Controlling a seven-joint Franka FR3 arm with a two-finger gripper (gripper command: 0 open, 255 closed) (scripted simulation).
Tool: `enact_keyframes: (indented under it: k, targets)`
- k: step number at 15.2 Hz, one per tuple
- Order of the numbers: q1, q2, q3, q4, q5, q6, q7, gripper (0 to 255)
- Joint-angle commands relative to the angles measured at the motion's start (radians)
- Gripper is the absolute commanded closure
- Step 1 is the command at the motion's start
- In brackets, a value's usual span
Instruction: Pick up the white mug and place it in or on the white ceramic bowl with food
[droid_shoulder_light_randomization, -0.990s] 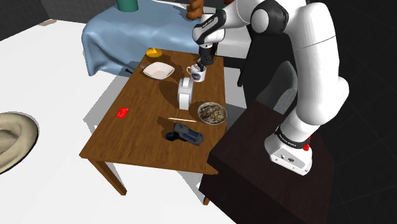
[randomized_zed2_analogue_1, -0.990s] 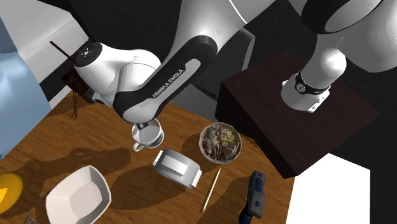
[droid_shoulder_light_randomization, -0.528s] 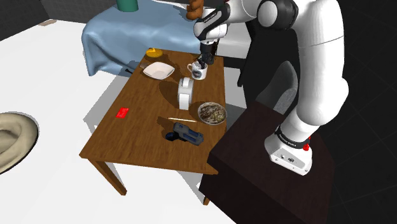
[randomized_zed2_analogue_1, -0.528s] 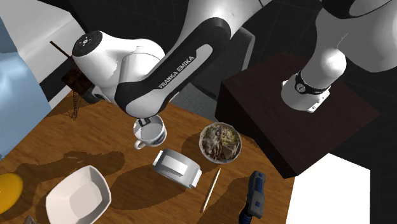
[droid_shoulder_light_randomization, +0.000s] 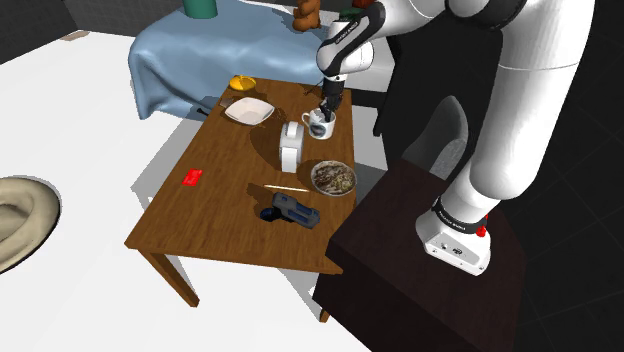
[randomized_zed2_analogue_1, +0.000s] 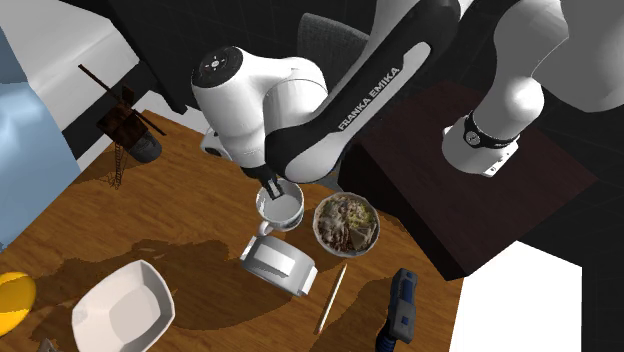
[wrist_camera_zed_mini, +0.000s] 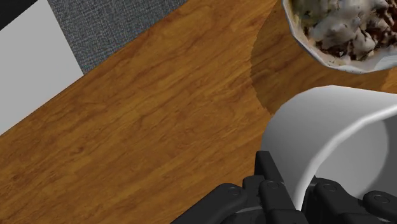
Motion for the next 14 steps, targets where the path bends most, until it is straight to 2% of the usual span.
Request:
enact_keyframes:
  k: [1, 11, 14]
  targets:
    - [0.022, -0.063, 0.000, -0.097, -0.011, 0.037, 0.023, 255]
    - [0.104, -0.375, 0.022, -0.514, -0.093, 0.158, 0.178, 255]
    - [0.105, -0.332, 0.025, -0.518, -0.072, 0.203, 0.162, 255]
